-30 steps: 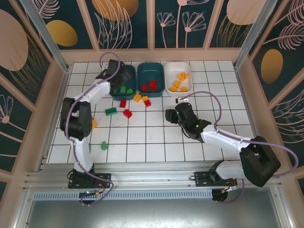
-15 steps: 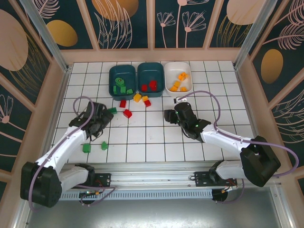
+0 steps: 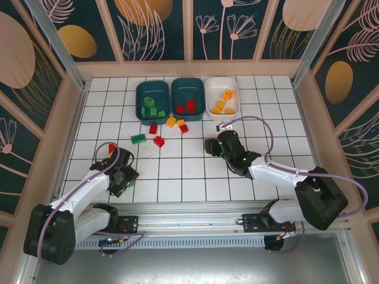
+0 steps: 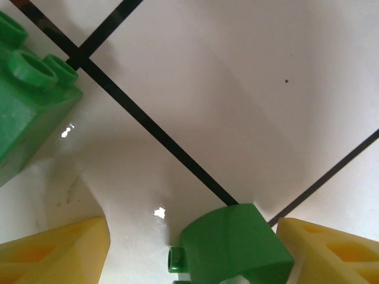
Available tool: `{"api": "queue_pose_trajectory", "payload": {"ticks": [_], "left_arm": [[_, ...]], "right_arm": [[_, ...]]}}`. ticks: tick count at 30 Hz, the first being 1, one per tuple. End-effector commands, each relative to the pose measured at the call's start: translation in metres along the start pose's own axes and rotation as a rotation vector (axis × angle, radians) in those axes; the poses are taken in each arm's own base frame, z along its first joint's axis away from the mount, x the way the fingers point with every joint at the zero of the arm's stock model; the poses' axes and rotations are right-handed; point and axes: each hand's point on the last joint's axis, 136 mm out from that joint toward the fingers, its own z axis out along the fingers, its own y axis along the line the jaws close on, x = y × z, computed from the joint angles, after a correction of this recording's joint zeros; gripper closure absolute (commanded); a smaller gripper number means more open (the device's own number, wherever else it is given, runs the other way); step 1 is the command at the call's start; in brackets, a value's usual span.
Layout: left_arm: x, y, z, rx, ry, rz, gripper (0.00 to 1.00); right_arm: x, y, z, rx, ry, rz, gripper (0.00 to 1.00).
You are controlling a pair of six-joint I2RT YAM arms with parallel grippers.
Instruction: Sort the legos into containers by color
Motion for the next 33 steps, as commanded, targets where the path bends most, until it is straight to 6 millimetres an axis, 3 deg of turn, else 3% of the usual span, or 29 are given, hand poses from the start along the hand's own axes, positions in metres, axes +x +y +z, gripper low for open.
{"api": "queue_pose_trajectory", "payload": {"ticks": [1,7,13,18,24,29,33], "left_arm": [[0.008,-0.004,0.007,0.021,0.034,0.028,0.27],[0.016,-0.021,0.017,0.067,0.082,0.049,0.4],[0.023,-0.034,0.015,0.081,0.087,0.084,0.5],[0.019,-0.042,0.013,0.105,0.067,0.079,0.65],[0.003,-0.071,-0.003,0.16,0.015,0.121,0.76],[-0.023,-0.127,-0.03,0.236,-0.06,0.188,0.79],[-0.055,-0.196,-0.058,0.345,-0.143,0.227,0.8]], "right_arm": [[-0.005,-0.003,0.001,0.002,-0.035,0.01,0.37],[-0.002,-0.004,0.002,0.005,-0.03,0.009,0.37],[0.0,-0.005,0.004,0.006,-0.026,0.008,0.38],[0.002,-0.005,0.005,0.006,-0.018,0.006,0.38],[0.004,-0.006,0.007,0.009,-0.012,0.006,0.38],[0.005,-0.008,0.008,0.016,-0.012,0.001,0.39],[0.007,-0.012,0.01,0.027,-0.007,0.004,0.39]]}}
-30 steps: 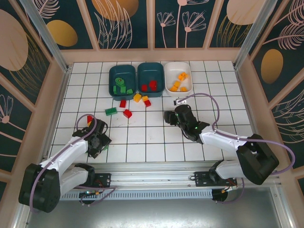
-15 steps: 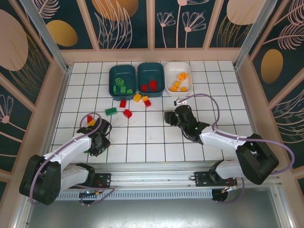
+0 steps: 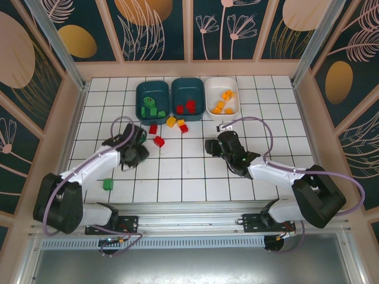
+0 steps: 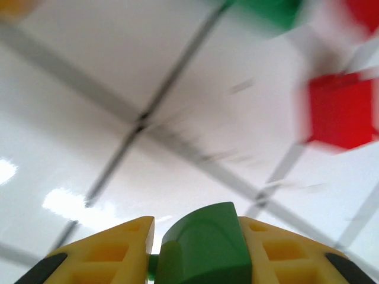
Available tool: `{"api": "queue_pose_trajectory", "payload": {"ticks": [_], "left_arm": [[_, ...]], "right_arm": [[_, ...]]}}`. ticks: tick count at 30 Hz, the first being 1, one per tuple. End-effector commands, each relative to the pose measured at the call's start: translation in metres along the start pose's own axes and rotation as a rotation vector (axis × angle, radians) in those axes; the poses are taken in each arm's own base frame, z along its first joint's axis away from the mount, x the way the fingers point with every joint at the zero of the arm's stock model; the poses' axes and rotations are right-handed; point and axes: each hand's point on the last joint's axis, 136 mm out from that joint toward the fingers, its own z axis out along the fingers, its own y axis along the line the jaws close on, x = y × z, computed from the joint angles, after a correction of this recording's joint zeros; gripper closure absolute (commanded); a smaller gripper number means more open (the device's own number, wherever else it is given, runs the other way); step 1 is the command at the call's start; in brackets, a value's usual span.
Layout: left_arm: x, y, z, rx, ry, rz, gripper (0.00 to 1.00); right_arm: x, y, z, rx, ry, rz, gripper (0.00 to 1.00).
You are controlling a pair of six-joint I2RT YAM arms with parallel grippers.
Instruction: Sort the legos into containers by color
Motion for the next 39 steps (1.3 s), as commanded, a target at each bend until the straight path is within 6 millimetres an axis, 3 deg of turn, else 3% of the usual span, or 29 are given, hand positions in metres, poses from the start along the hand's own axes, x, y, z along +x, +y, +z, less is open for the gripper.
{"api": "queue_pose_trajectory", "payload": {"ticks": [1,5,7,8,10,14,17,20,23,27,30,33,35,39], "left_arm": [[-0.048,-0.069,-0.011,0.145,-0.115,0.063,0.81],[-0.093,-0.115,-0.005,0.204,-0.181,0.061,0.81],[-0.118,-0.127,0.003,0.219,-0.209,0.044,0.82],[-0.128,-0.128,0.018,0.202,-0.212,0.038,0.82],[-0.15,-0.135,0.031,0.182,-0.254,0.046,0.8],[-0.176,-0.149,0.054,0.136,-0.291,0.1,0.77],[-0.186,-0.161,0.064,0.12,-0.285,0.122,0.66],[-0.191,-0.174,0.06,0.145,-0.277,0.136,0.43],[-0.198,-0.182,0.04,0.158,-0.302,0.132,0.18],[-0.199,-0.187,0.002,0.22,-0.328,0.13,0.12],[-0.191,-0.17,-0.029,0.245,-0.381,0.114,0.1],[-0.176,-0.126,-0.044,0.228,-0.438,0.053,0.05],[-0.16,-0.088,-0.036,0.19,-0.436,0.01,0.01],[-0.111,-0.02,0.003,0.185,-0.297,-0.059,0.02]], "right_arm": [[0.002,-0.008,0.004,0.017,-0.011,0.002,0.39],[0.004,-0.011,0.005,0.025,-0.006,0.004,0.4],[0.004,-0.012,0.003,0.029,-0.009,0.006,0.4],[0.002,-0.013,0.001,0.033,-0.016,0.01,0.4],[-0.001,-0.014,-0.003,0.033,-0.037,0.023,0.4],[-0.002,-0.015,-0.006,0.027,-0.049,0.037,0.39],[-0.002,-0.015,-0.004,0.032,-0.045,0.035,0.39],[0.0,-0.016,-0.003,0.035,-0.04,0.033,0.38],[-0.003,-0.011,-0.006,0.006,-0.045,0.043,0.38],[-0.011,0.003,-0.013,-0.066,-0.07,0.048,0.37],[-0.016,0.028,-0.015,-0.118,-0.079,0.003,0.37],[-0.016,0.081,-0.012,-0.221,-0.055,-0.12,0.34],[-0.012,0.116,-0.004,-0.274,-0.023,-0.215,0.32],[-0.004,0.165,0.032,-0.37,0.053,-0.301,0.27]]}}
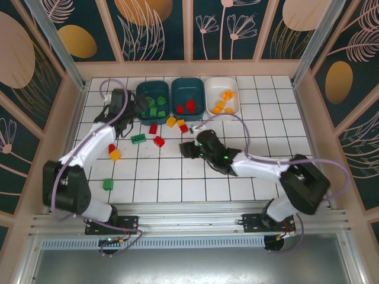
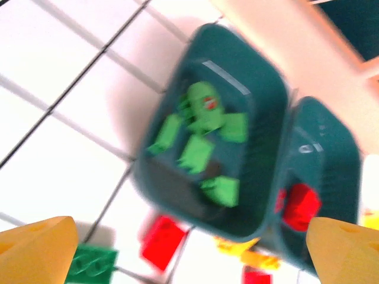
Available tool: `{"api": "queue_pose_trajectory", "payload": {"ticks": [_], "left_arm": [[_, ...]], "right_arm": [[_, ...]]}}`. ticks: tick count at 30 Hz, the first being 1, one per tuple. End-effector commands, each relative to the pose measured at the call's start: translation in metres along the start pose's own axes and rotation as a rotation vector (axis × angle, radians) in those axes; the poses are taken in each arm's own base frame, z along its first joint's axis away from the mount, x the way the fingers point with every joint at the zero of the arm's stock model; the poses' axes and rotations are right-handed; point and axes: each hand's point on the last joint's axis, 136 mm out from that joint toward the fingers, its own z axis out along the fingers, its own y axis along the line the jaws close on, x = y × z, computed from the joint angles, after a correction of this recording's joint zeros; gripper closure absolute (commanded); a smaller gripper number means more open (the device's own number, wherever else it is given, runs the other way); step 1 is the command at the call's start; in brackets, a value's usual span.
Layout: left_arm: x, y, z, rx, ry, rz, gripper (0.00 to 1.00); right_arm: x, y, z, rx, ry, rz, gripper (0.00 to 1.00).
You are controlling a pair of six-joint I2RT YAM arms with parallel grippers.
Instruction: Sort the legos into containers by color
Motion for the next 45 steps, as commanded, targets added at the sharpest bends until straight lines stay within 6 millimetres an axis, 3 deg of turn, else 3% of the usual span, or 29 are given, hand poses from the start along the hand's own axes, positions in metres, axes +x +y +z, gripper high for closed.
{"api": "queue_pose_trajectory", "payload": {"ticks": [1,4,7,12,15,18,21,23,25,29,31,34,36,41,45], "left_arm": [[0.05,0.056,0.016,-0.026,0.116,-0.086,0.02],[0.067,0.063,0.007,0.016,0.152,-0.079,0.02],[0.066,0.063,-0.009,0.026,0.148,-0.054,0.02],[0.049,0.054,-0.044,0.075,0.078,-0.033,0.01],[0.04,0.052,-0.062,0.089,0.041,-0.022,0.01],[0.036,0.051,-0.074,0.1,0.022,-0.017,0.01],[0.035,0.053,-0.081,0.093,0.02,-0.019,0.02],[0.034,0.054,-0.085,0.087,0.015,-0.024,0.01],[0.031,0.055,-0.09,0.08,0.002,-0.025,0.01],[0.02,0.058,-0.105,0.055,-0.042,-0.031,0.02],[0.022,0.064,-0.11,0.04,-0.046,-0.029,0.02],[0.035,0.087,-0.112,-0.014,-0.041,-0.036,0.03],[0.048,0.11,-0.112,-0.079,-0.034,-0.046,0.04],[0.063,0.159,-0.121,-0.257,-0.053,-0.135,0.04],[0.085,0.179,-0.114,-0.302,-0.017,-0.219,0.04]], "right_arm": [[-0.001,0.027,0.035,-0.088,0.049,-0.103,0.25],[0.001,0.05,0.071,-0.138,0.093,-0.169,0.19],[0.004,0.063,0.104,-0.157,0.124,-0.214,0.19],[0.019,0.06,0.144,-0.116,0.178,-0.224,0.19],[0.023,0.051,0.154,-0.065,0.172,-0.21,0.21],[0.028,0.047,0.159,-0.05,0.177,-0.204,0.31],[0.028,0.044,0.157,-0.036,0.162,-0.193,0.6],[0.019,0.044,0.15,-0.035,0.13,-0.19,0.74],[0.006,0.046,0.137,-0.043,0.088,-0.188,0.79],[-0.046,0.049,0.095,-0.06,-0.037,-0.168,0.82],[-0.07,0.037,0.08,-0.032,-0.096,-0.156,0.82],[-0.09,-0.001,0.077,0.053,-0.153,-0.12,0.82],[-0.098,-0.037,0.087,0.107,-0.149,-0.054,0.82],[-0.119,-0.093,0.109,0.221,-0.132,0.057,0.81],[-0.121,-0.128,0.129,0.246,-0.123,0.143,0.69]]}}
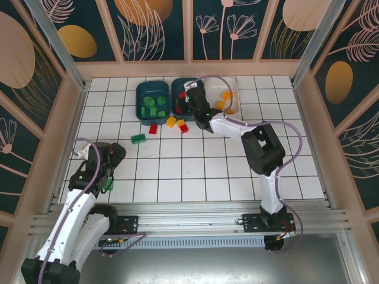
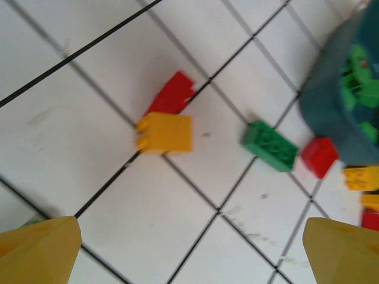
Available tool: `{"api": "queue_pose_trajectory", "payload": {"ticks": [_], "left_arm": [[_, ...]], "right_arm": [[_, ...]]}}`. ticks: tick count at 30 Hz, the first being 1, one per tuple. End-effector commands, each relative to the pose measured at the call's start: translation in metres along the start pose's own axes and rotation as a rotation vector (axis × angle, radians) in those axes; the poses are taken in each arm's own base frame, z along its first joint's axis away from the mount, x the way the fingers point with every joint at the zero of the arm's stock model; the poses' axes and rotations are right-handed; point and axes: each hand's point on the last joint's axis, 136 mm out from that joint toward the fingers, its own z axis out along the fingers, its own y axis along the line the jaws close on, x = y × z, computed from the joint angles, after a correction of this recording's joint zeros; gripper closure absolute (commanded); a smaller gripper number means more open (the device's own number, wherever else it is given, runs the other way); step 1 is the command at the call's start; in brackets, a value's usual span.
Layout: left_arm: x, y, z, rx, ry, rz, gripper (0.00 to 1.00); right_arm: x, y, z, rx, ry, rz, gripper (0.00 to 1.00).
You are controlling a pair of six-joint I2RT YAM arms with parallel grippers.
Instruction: Sort the legos into containers by color
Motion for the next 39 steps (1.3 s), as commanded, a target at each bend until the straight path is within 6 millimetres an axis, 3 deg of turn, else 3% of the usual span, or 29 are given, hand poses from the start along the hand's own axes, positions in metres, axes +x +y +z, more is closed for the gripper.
{"api": "queue_pose_trajectory", "payload": {"ticks": [1,4,9,13,17,26,31,39], "left_arm": [[0.022,0.034,0.01,-0.118,0.05,-0.104,0.04],[0.037,0.048,0.017,-0.173,0.093,-0.171,0.04],[0.035,0.056,0.006,-0.259,0.097,-0.259,0.03],[0.04,0.061,-0.005,-0.325,0.14,-0.291,0.02],[0.059,0.073,0.001,-0.372,0.196,-0.352,0.04],[0.046,0.074,0.01,-0.355,0.095,-0.406,0.17],[0.052,0.081,0.015,-0.373,0.102,-0.424,0.17],[0.051,0.089,0.029,-0.392,0.124,-0.465,0.17]], "right_arm": [[0.012,-0.019,0.023,0.036,0.048,0.078,0.65],[0.009,-0.026,0.032,0.039,0.046,0.079,0.47],[-0.003,-0.024,0.023,0.025,0.016,0.072,0.35],[-0.009,-0.02,0.002,-0.003,-0.022,0.092,0.34],[-0.018,-0.021,-0.026,-0.021,-0.072,0.114,0.33],[-0.037,-0.022,-0.098,-0.061,-0.17,0.145,0.33],[-0.032,-0.031,-0.118,-0.043,-0.199,0.17,0.33],[-0.019,-0.037,-0.131,-0.033,-0.191,0.187,0.33]]}}
